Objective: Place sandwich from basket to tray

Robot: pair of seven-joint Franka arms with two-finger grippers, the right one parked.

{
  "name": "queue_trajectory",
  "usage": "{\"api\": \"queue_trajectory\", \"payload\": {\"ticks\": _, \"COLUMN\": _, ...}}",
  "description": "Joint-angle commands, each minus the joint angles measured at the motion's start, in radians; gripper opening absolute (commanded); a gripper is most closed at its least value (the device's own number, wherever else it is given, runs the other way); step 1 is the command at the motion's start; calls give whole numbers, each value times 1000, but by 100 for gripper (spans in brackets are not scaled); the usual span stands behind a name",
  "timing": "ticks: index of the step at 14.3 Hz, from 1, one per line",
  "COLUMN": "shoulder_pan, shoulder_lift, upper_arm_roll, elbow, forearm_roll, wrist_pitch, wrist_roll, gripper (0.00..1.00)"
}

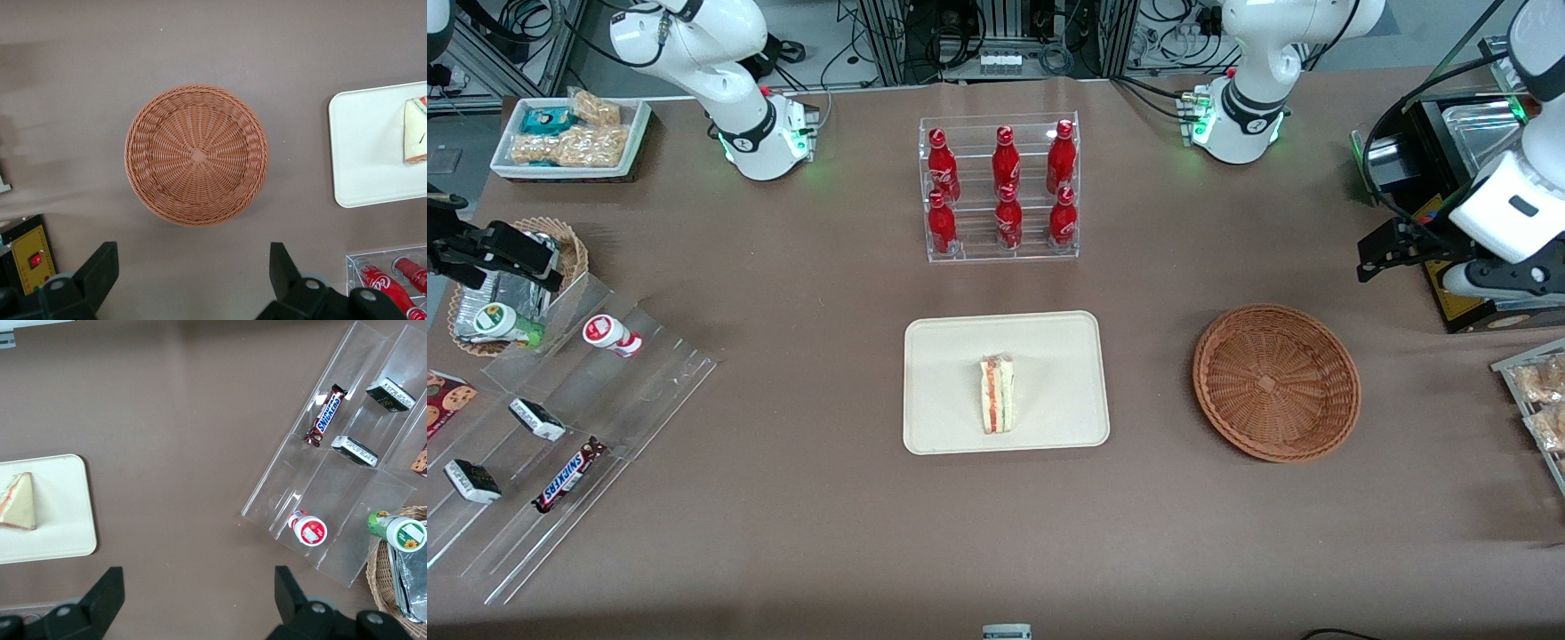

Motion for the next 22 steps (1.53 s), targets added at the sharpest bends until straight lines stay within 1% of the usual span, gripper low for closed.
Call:
{"api": "queue_trajectory", "payload": {"ticks": 1, "shoulder_pan": 0, "shoulder_lift": 5, "upper_arm_roll": -9, "elbow": 14, "forearm_roll": 6, "wrist_pitch": -23, "wrist_roll": 24, "gripper": 100}}
{"api": "queue_trajectory", "payload": {"ticks": 6, "shoulder_pan": -2, "shoulder_lift": 2, "upper_arm_roll": -11, "elbow": 9, "forearm_roll": 20, "wrist_pitch": -43, "wrist_roll": 22, "gripper": 100}}
{"api": "queue_trajectory", "payload": {"ticks": 10, "shoulder_pan": -7, "shoulder_lift": 8, "upper_arm_roll": -12, "elbow": 7, "forearm_roll": 5, "wrist_pitch": -57, "wrist_roll": 21, "gripper": 100}}
{"api": "queue_trajectory", "payload": {"ticks": 22, "shoulder_pan": -11, "shoulder_lift": 8, "upper_arm_roll": -38, "elbow": 3, "forearm_roll": 4, "wrist_pitch": -57, "wrist_roll": 13, "gripper": 100}}
